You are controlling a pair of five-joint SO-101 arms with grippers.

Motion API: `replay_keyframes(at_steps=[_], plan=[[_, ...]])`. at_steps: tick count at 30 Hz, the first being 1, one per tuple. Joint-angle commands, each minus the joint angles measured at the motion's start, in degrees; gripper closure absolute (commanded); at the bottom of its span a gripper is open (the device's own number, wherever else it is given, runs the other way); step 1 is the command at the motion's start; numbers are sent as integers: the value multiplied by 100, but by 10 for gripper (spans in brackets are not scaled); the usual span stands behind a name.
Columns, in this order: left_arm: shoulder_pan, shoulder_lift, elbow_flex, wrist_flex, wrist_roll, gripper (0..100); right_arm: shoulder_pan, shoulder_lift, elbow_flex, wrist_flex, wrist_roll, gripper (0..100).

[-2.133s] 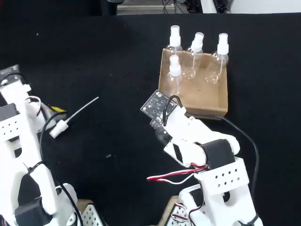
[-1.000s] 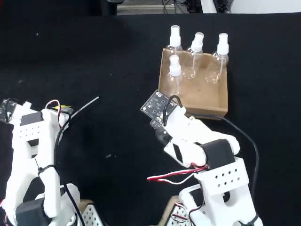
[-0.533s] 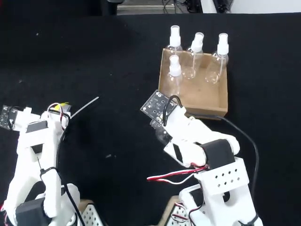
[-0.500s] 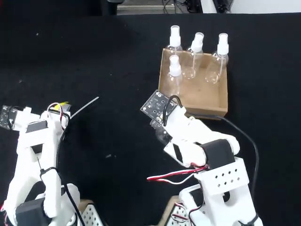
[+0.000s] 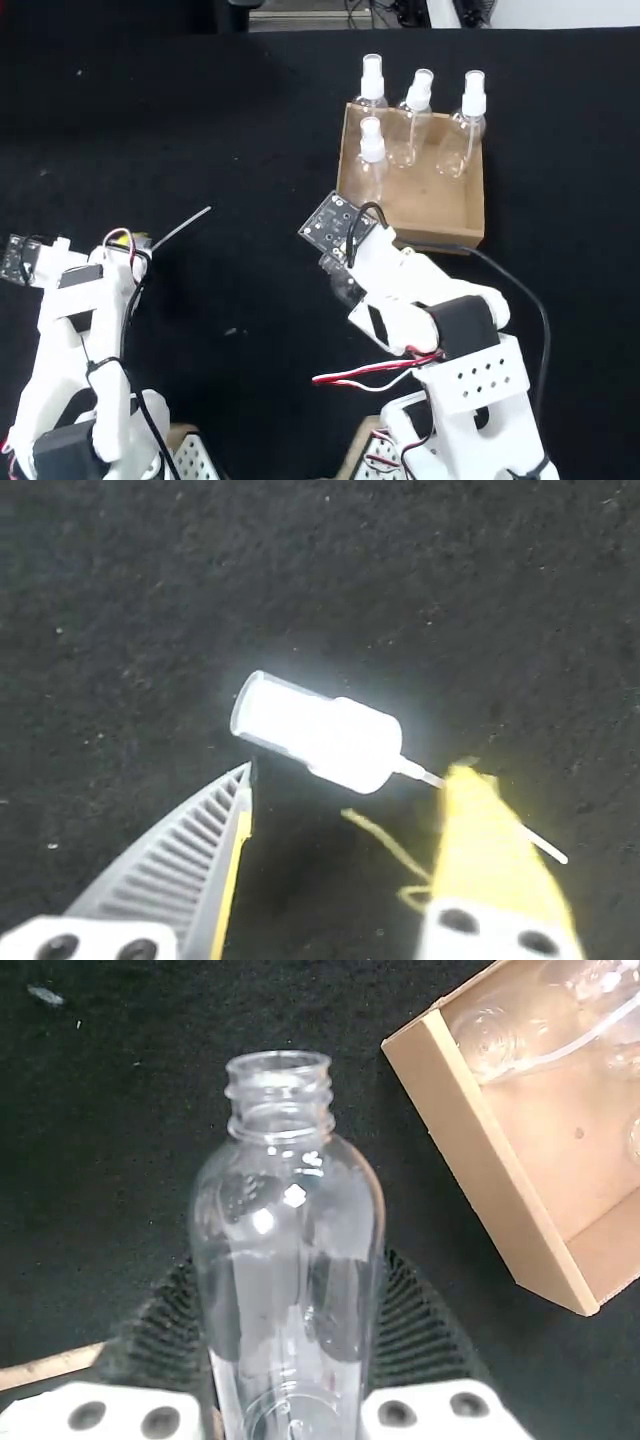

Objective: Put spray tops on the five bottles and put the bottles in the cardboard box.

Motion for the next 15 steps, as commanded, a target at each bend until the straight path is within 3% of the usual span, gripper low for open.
replay_keyframes(at_steps=[1,3,13,15], plan=[[-84,176,-110,-132,79,904,105,-189,-321,18,18,988],[-84,440,-110,-396,53,971,105,-189,-321,18,18,988],[-101,905,-321,-554,9,971,114,-189,-321,18,26,988],[-101,905,-330,-554,-308,970,123,-189,-321,18,26,988]])
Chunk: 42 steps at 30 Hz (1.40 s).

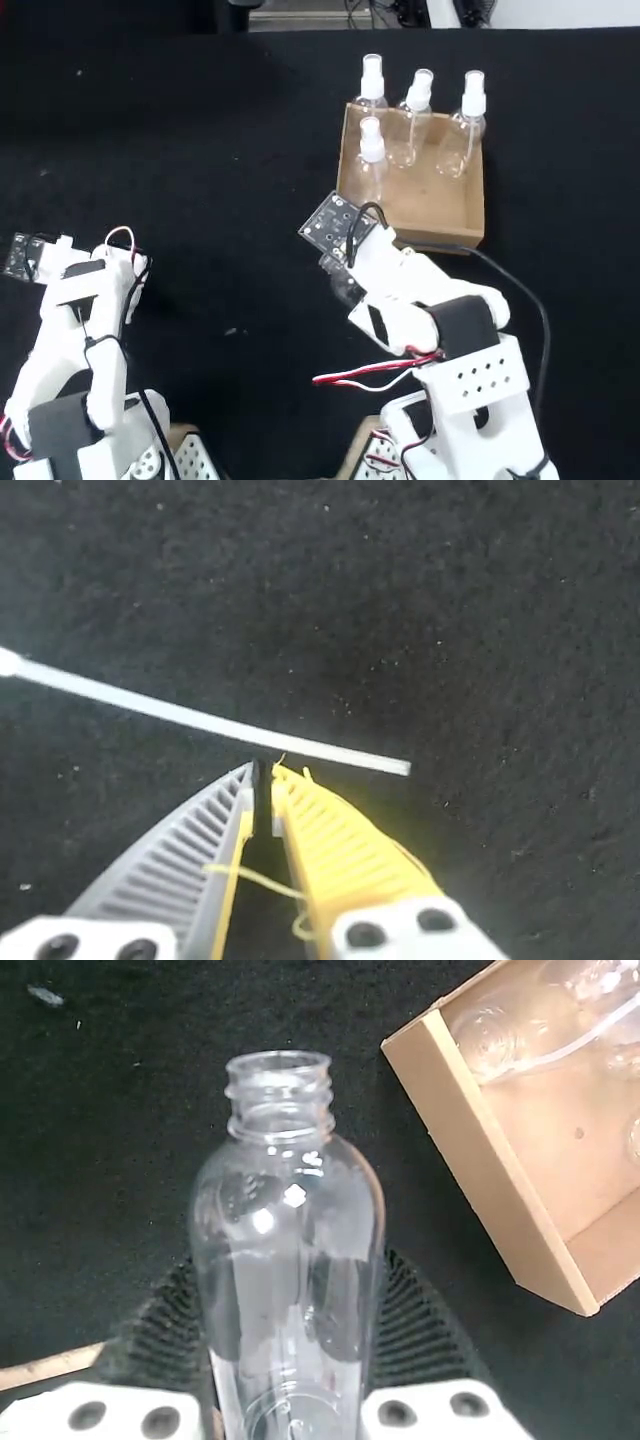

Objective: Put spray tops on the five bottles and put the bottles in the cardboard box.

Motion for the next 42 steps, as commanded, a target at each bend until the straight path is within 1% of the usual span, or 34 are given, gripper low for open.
replay_keyframes(at_steps=[1,3,4,6,8,10,11,13,14,15,17,22,24,30,42], plan=[[-84,-26,-189,-26,-563,967,114,-189,-321,18,26,988],[-295,-255,-321,176,-1231,966,114,-189,-321,18,35,988],[-435,-448,-453,431,-1582,966,114,-189,-330,9,35,988],[-576,-941,-840,1231,-2145,940,114,-189,-330,-9,35,988],[-646,-1424,-1314,2374,-2101,849,105,-189,-338,-26,35,988],[-804,-1820,-1657,3305,-1925,704,105,-189,-347,-26,35,988],[-1024,-1916,-1719,3543,-1785,622,105,-189,-356,-26,35,988],[-1543,-1934,-1710,3543,-1319,480,105,-189,-356,-26,35,988],[-1815,-1908,-1657,3490,-1125,430,105,-189,-347,-35,44,988],[-2026,-1837,-1569,3420,-1011,410,105,-189,-347,-35,44,988],[-2264,-1618,-1464,3314,-1011,431,105,-189,-365,-35,44,988],[-2905,-598,-1543,2725,-1011,556,105,-189,-338,-26,246,988],[-3116,-167,-1701,2690,-1011,588,105,-189,-330,-26,255,988],[-3213,519,-1859,2690,-1020,595,105,-189,-374,-35,273,988],[-3257,1081,-1868,2664,-1020,604,105,-189,-347,-9,273,988]])
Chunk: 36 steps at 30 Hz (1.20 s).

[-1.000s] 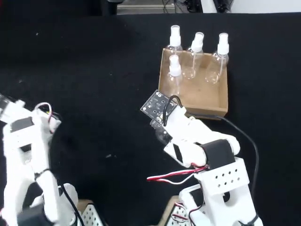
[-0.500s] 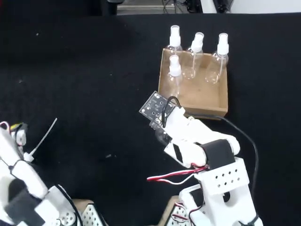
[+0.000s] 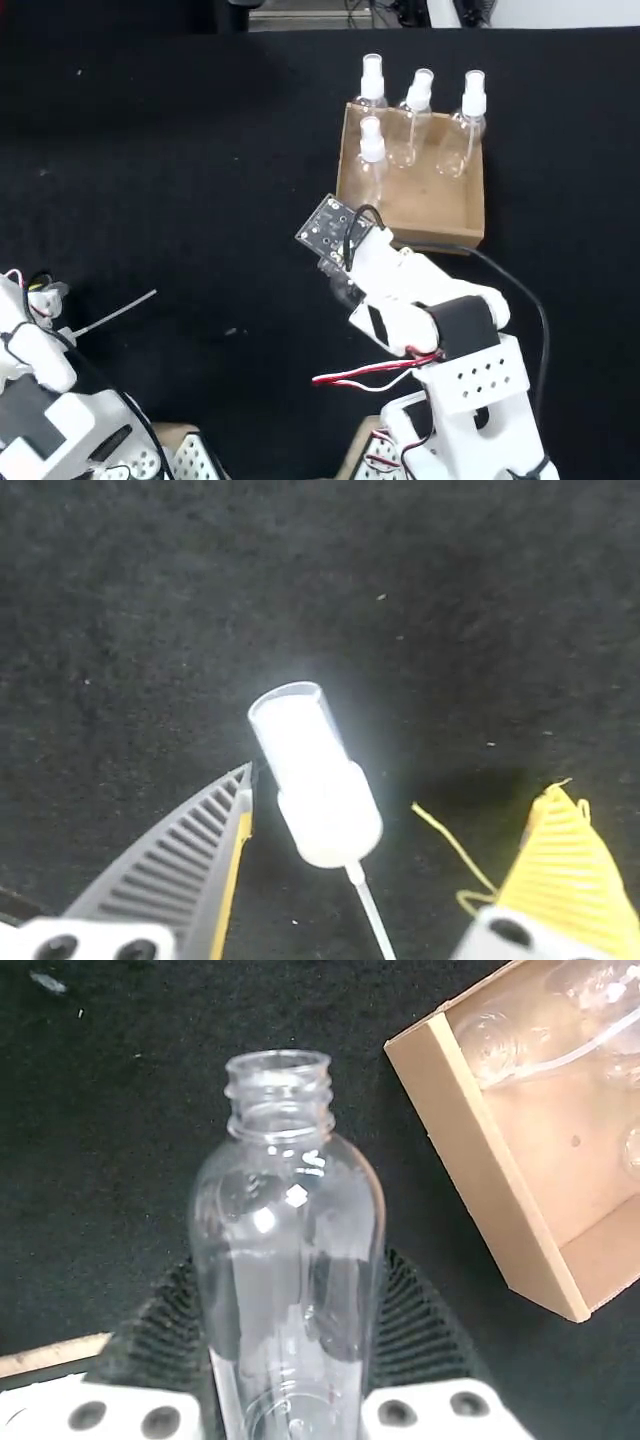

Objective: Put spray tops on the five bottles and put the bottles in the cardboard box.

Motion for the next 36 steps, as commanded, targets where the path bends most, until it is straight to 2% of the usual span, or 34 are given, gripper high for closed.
replay_keyframes(at_steps=[1,3,5,7,10,14,16,21,28,31,36], plan=[[-57,246,-321,-9,97,622,105,-189,-347,0,44,988],[-57,352,-321,0,105,711,105,-189,-356,0,44,988],[-40,396,-374,-9,18,854,105,-189,-365,0,44,988],[-4,404,-576,0,-519,981,105,-189,-365,9,35,988],[4,413,-840,193,-818,930,105,-189,-365,9,18,988],[136,404,-1666,967,-1116,975,105,-189,-374,-35,0,988],[453,404,-2281,1609,-1582,970,97,-189,-374,-97,-62,988],[1648,440,-3758,2787,-2400,971,35,-189,-330,-668,-879,988],[3275,404,-5499,2927,-2453,971,-1090,-180,145,-1846,-1776,988],[3723,404,-6237,2892,-2453,971,-1451,-189,576,-2505,-2084,988],[4198,404,-7486,2884,-2453,971,-1618,-189,1305,-3842,-2699,988]])
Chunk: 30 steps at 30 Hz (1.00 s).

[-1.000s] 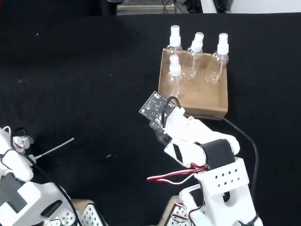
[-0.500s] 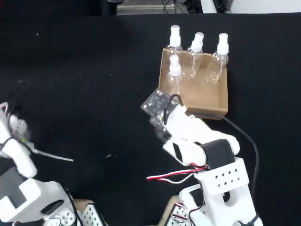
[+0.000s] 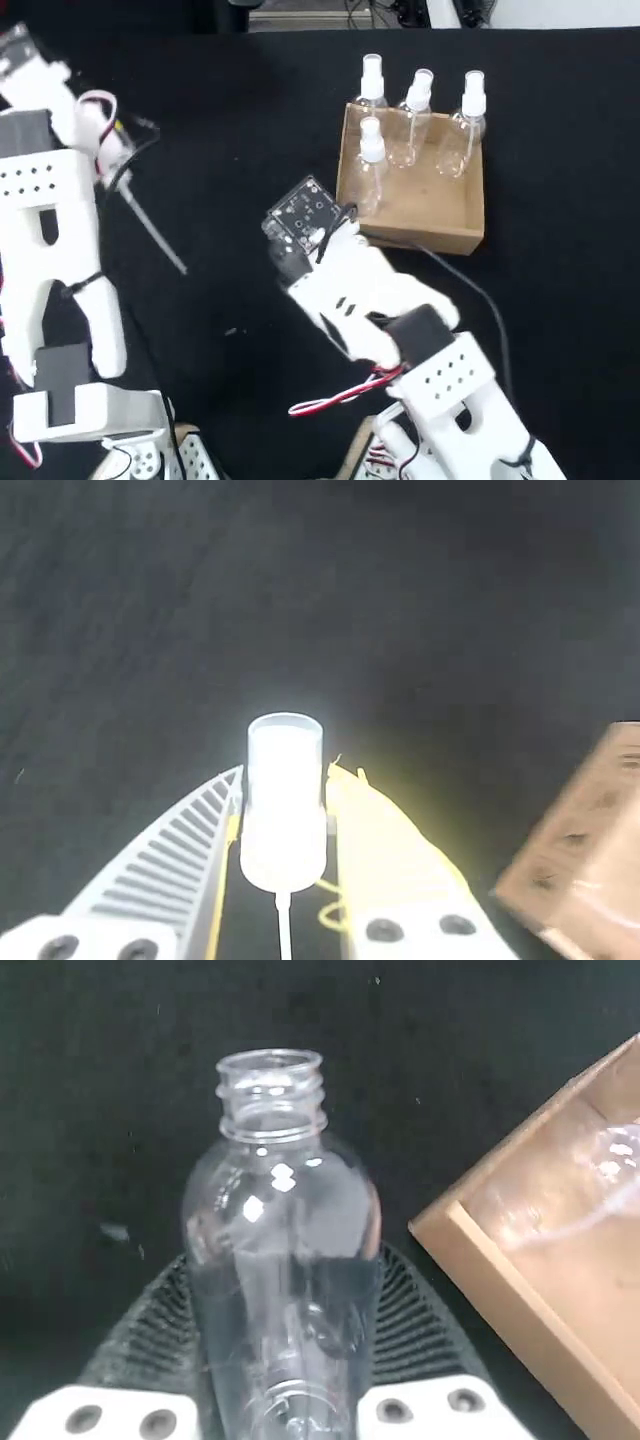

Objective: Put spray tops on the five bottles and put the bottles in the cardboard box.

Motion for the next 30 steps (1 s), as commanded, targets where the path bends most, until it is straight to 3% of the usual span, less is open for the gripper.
replay_keyframes(at_steps=[1,9,18,23,30], plan=[[435,-62,-1473,9,-53,971,-185,-189,259,-941,-413,988],[1358,-9,-2923,-35,-88,971,-193,-840,804,-1231,-782,988],[2369,-53,-3169,-404,-149,971,-158,-2264,1771,-1556,-782,988],[2677,-62,-3451,-545,-554,971,-158,-2290,1807,-1512,-800,988],[3116,-62,-3530,-545,-589,971,-158,-2290,1807,-1512,-809,988]])
